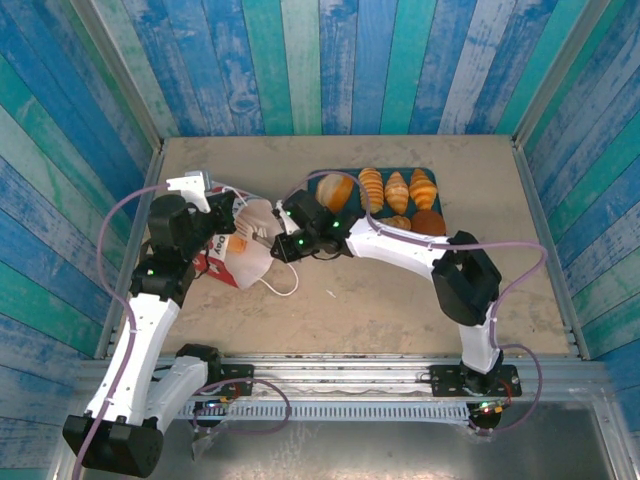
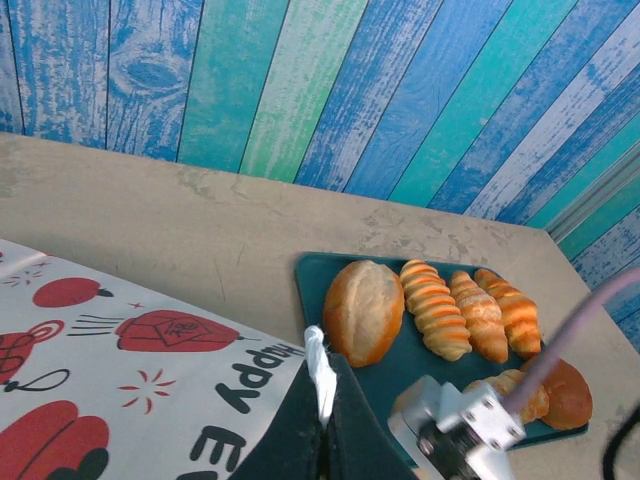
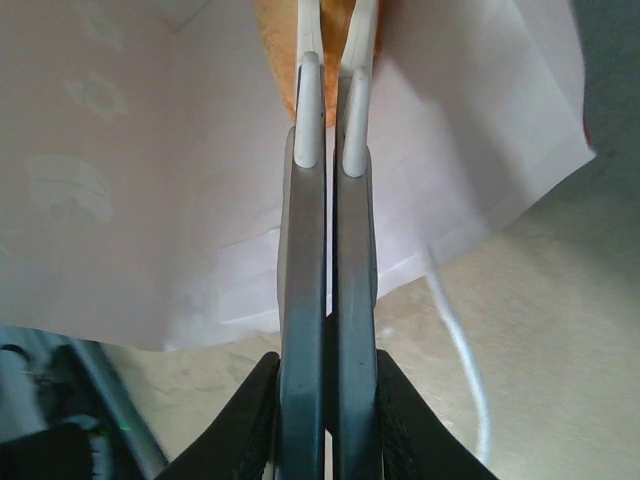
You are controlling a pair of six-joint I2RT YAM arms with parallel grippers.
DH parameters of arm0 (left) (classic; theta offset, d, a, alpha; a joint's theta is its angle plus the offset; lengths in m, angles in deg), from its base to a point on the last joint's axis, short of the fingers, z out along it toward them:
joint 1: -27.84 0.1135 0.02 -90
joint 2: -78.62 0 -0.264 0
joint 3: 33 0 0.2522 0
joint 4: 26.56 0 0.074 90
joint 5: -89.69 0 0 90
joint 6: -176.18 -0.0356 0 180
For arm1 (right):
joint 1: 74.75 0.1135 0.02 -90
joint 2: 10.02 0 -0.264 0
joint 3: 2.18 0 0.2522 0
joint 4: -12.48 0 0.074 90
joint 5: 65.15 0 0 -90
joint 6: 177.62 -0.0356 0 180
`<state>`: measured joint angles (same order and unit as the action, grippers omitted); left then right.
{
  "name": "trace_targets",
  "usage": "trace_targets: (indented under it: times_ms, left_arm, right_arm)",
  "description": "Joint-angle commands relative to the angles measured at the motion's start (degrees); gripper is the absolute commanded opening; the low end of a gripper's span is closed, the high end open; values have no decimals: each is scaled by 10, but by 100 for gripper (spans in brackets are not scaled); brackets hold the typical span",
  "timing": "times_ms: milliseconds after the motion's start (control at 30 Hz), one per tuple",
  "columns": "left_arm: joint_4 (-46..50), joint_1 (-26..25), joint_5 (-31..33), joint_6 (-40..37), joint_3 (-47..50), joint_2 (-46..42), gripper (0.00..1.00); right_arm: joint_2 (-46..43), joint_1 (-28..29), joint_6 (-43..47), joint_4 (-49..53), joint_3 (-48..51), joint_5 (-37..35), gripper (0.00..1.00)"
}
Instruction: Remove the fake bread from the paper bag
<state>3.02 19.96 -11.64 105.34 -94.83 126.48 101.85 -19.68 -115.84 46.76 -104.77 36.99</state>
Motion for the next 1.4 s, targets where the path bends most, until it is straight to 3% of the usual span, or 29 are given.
trace_targets:
  times_ms: [0, 333, 633, 867, 1133, 1367]
  left_arm:
    - [-18, 0, 13, 5, -8, -6, 0]
    - [-15, 0, 18, 13, -10, -7, 0]
    - [-14, 0, 11, 20, -11, -4, 0]
    - [-10, 0, 14, 17, -11, -6, 0]
    - [-7, 0, 6, 11, -18, 0, 0]
    - [3, 0, 3, 9, -17, -11, 0]
  right_arm:
    - [-55, 29, 107, 48, -27, -133, 19]
    - [-90, 66, 249, 89, -20, -299, 20]
    - [-79, 151, 519, -6, 62, -493, 20]
    - [-120, 164, 522, 5, 105, -395, 25]
    - [-140, 164, 473, 84, 76, -285, 29]
    - [-158, 129, 436, 94, 70, -264, 31]
